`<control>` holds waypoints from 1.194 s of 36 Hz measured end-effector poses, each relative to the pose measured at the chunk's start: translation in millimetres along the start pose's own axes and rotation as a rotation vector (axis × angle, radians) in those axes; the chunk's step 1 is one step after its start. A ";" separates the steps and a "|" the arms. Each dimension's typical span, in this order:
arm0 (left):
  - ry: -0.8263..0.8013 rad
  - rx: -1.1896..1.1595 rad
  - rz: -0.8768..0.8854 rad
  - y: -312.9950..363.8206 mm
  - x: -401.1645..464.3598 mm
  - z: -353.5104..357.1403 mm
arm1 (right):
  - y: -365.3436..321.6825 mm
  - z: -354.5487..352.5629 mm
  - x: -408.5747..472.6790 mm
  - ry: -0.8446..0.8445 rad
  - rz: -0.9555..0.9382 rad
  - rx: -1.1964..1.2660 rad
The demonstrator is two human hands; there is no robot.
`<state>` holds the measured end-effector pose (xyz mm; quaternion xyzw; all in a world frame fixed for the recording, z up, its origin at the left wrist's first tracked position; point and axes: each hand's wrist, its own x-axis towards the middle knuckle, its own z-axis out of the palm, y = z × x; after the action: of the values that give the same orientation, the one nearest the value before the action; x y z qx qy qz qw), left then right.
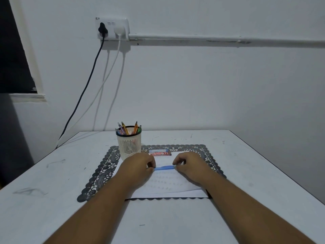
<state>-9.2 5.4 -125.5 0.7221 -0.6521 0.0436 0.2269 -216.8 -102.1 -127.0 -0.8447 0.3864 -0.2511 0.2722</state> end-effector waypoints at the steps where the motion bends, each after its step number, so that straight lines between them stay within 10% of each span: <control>1: -0.005 -0.007 -0.002 -0.9 0.1 0.6 | 0.2 -0.3 0.7 0.004 0.009 -0.012; 43: -0.023 -0.192 -0.006 -8.3 5.7 5.4 | -5.1 6.8 1.1 0.002 0.026 -0.012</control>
<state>-1.6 -1.6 -130.6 0.6993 -0.6538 -0.0279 0.2877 -209.1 -98.3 -128.4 -0.8410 0.3992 -0.2460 0.2701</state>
